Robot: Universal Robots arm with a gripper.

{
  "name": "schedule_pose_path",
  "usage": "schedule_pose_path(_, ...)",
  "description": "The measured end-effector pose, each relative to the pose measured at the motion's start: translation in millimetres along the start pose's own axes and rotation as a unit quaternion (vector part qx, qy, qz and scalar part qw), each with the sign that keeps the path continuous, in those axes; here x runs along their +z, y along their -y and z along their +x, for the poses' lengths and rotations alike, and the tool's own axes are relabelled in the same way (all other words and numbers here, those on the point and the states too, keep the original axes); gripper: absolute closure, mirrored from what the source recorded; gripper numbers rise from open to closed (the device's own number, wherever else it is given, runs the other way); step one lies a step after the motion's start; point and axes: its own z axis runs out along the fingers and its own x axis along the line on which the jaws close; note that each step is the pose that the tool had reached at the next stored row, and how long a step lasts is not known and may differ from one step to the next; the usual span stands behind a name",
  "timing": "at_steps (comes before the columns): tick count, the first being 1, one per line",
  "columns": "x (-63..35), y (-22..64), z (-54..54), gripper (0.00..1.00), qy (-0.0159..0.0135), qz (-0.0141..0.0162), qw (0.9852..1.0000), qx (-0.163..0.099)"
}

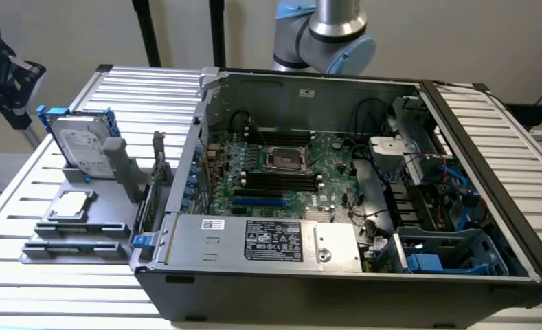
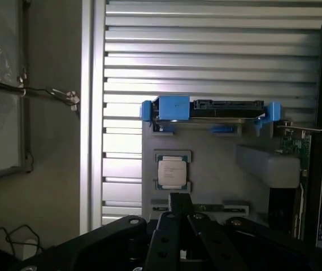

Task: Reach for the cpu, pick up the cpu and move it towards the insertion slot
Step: 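Pick up the cpu and move it towards the insertion slot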

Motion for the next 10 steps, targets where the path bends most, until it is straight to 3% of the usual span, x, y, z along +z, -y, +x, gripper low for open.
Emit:
schedule_pose_path(3,2.1,4.9,0.0,0.89,-0.0001,0.0006,1.0000,-0.001)
schedule_pose_path(10,4.6,5.6,-0.6,0.89,0.0001,0.0008,1.0000,-0.007)
